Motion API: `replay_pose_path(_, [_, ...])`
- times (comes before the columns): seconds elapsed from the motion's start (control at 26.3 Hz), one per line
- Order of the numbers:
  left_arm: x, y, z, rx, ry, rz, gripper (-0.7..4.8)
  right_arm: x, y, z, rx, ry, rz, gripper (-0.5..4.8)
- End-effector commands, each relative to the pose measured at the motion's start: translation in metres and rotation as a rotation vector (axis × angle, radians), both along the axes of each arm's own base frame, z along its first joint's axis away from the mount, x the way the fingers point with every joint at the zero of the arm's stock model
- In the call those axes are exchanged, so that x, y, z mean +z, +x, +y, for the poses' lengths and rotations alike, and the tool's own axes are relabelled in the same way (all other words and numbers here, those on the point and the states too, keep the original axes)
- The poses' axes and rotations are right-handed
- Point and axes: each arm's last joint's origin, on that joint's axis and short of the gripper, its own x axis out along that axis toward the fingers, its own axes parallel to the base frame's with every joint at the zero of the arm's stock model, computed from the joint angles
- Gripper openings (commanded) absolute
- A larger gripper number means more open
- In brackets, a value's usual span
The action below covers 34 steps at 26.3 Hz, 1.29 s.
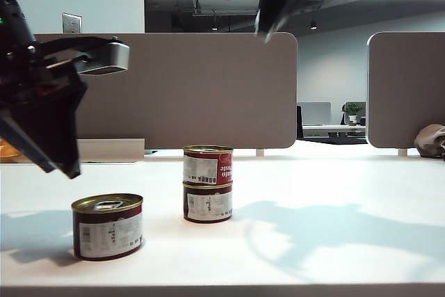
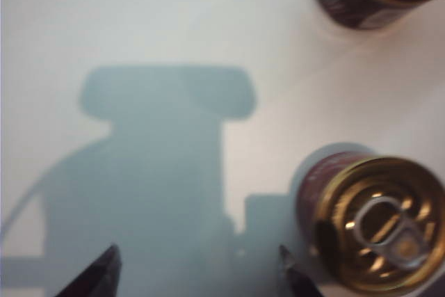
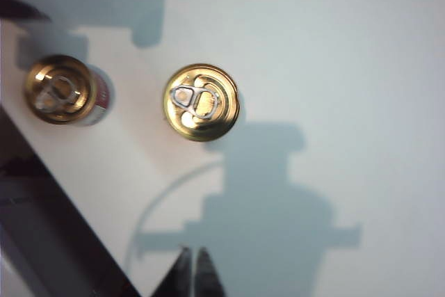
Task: Pick up the cans one by one and stack them together.
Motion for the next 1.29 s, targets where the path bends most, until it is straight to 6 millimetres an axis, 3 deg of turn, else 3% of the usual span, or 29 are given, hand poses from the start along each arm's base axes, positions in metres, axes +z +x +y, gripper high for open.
replay_pose_path(0.04, [0.003, 0.003, -0.005, -0.033, -0.119, 0.02, 2.92, 0.023, -0.019, -0.018, -0.009, 0.048, -0.045, -0.01])
replay_pose_path(0.19, [0.004, 0.002, -0.007, -0.045, -0.188, 0.055, 3.47, 0.043, -0.037, -0.036, -0.014, 0.106, -0.099, -0.01])
replay_pose_path(0.46, [0.0, -0.005, -0.005, -0.052, -0.172, 0.146, 3.46, 0.063, -0.059, -0.059, -0.061, 0.157, -0.188, -0.01])
replay_pose_path(0.65, [-0.001, -0.005, -0.007, -0.066, -0.193, 0.168, 3.46, 0.066, -0.065, -0.065, -0.066, 0.169, -0.192, -0.01])
replay_pose_path(1.03, [-0.017, -0.016, -0.041, -0.151, -0.025, 0.131, 3.47, 0.062, -0.069, -0.069, -0.08, 0.136, -0.143, -0.01])
replay_pose_path(1.29, [-0.029, -0.009, -0.048, -0.133, -0.041, 0.154, 3.48, 0.063, -0.073, -0.072, -0.081, 0.134, -0.131, -0.01])
